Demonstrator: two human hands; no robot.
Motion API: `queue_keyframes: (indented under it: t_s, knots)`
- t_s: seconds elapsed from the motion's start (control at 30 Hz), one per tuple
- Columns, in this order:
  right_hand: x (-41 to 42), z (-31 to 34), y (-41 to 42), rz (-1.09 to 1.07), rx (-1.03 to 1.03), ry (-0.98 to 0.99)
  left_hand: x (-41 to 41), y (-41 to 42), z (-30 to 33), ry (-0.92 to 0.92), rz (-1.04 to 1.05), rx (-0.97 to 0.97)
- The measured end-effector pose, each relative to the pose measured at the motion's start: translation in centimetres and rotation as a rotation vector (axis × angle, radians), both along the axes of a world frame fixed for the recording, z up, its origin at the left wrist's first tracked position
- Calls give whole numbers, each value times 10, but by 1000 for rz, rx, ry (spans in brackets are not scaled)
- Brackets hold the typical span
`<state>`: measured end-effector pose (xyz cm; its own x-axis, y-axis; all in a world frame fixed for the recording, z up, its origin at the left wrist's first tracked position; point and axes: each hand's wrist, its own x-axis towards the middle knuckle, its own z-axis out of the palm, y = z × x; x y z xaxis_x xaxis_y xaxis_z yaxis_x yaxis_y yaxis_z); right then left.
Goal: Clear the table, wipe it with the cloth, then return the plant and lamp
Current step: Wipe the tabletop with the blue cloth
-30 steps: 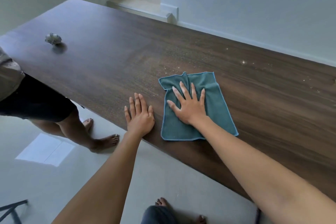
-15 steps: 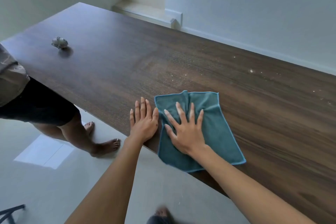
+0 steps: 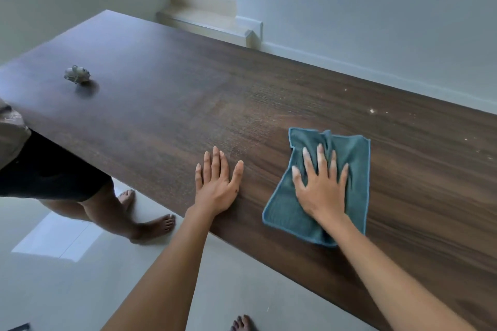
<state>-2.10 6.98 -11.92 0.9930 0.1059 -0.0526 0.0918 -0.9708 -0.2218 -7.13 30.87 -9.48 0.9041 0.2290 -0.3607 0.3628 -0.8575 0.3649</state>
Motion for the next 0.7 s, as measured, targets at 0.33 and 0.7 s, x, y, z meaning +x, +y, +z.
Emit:
queue_keyframes:
  t_s: [0.33,0.7]
  knots:
    - [31,5,103,386,-30,57,23,4,-7,-4,-76,56]
    - [78,-1,-45,-79,3,13,60,-9,-2,-41,-233,101]
